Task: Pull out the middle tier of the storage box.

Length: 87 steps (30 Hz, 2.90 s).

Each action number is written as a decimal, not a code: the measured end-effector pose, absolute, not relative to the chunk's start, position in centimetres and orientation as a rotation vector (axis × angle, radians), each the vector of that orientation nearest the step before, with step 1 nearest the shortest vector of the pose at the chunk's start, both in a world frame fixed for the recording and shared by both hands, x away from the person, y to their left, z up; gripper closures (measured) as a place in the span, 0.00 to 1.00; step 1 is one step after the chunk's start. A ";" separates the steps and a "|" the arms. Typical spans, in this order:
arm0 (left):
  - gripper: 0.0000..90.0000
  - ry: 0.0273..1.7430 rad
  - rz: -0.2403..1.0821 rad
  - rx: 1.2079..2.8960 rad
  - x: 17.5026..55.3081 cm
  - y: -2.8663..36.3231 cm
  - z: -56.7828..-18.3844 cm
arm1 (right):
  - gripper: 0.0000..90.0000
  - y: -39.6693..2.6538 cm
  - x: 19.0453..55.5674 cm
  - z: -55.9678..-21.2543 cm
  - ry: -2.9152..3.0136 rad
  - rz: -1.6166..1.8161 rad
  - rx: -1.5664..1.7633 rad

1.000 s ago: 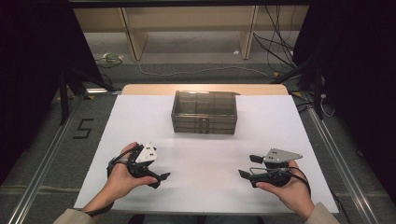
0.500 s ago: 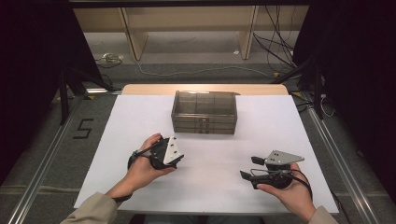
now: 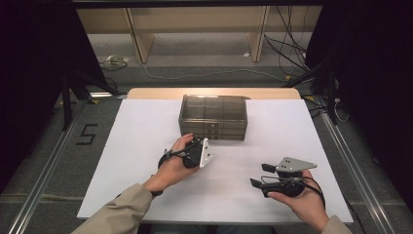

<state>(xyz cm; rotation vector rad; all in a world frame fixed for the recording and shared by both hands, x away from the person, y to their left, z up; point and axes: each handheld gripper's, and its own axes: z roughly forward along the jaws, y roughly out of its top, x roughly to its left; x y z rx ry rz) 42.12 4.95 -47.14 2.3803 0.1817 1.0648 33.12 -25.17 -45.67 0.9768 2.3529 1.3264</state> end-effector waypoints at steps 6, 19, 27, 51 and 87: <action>0.61 0.147 1.144 2.386 43.1 3.9 -47.6 | 0.33 -25.2 33.1 -45.7 2.353 1.329 0.976; 0.69 0.098 1.300 2.388 44.2 3.0 -48.2 | 0.34 -25.1 33.1 -45.7 2.353 1.335 0.977; 0.72 0.090 1.347 2.389 44.4 2.5 -48.2 | 0.34 -25.2 33.1 -45.7 2.353 1.334 0.980; 0.86 0.092 1.496 2.396 44.7 1.2 -48.7 | 0.35 -25.2 33.1 -45.7 2.356 1.326 0.971; 0.89 0.056 1.568 2.432 44.5 0.7 -48.9 | 0.35 -25.2 33.1 -45.6 2.353 1.333 0.972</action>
